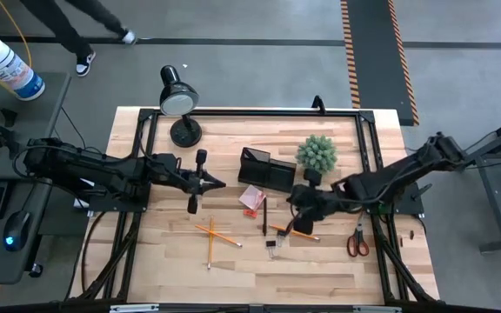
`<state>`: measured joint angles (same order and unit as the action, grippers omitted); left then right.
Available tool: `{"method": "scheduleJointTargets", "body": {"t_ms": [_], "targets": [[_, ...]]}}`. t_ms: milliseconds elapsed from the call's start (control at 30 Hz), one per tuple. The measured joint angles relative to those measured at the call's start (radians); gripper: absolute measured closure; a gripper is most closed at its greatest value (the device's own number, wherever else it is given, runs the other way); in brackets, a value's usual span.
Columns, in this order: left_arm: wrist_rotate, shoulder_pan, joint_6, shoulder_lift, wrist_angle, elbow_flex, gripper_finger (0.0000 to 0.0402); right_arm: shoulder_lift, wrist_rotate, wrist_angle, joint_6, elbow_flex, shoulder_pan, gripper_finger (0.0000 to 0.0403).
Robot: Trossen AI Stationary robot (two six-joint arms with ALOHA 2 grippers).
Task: Pick and place office supplies into organizer
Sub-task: Put the black pen into the black desk organizer
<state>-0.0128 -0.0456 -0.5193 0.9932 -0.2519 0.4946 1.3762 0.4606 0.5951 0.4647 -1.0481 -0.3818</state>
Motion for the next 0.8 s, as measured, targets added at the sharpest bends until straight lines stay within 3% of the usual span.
{"method": "scheduleJointTargets", "body": {"t_ms": [167, 367, 600, 800], "targets": [[-0.025, 0.0, -0.038, 0.0, -0.033, 0.0, 0.0399, 0.036, 0.074, 0.101, 0.14, 0.0, -0.026, 0.0399], [-0.111, 0.0, -0.114, 0.0, -0.066, 0.0, 0.0399, 0.1, 0.058, 0.132, 0.262, 0.0, -0.026, 0.0394], [-0.104, 0.0, -0.113, 0.001, -0.15, 0.0, 0.0399, 0.233, -0.033, 0.125, 0.276, 0.0, -0.003, 0.0401], [-0.082, 0.0, -0.128, 0.001, -0.199, 0.0, 0.0399, 0.315, -0.045, 0.062, 0.303, 0.0, 0.031, 0.0378]]}}
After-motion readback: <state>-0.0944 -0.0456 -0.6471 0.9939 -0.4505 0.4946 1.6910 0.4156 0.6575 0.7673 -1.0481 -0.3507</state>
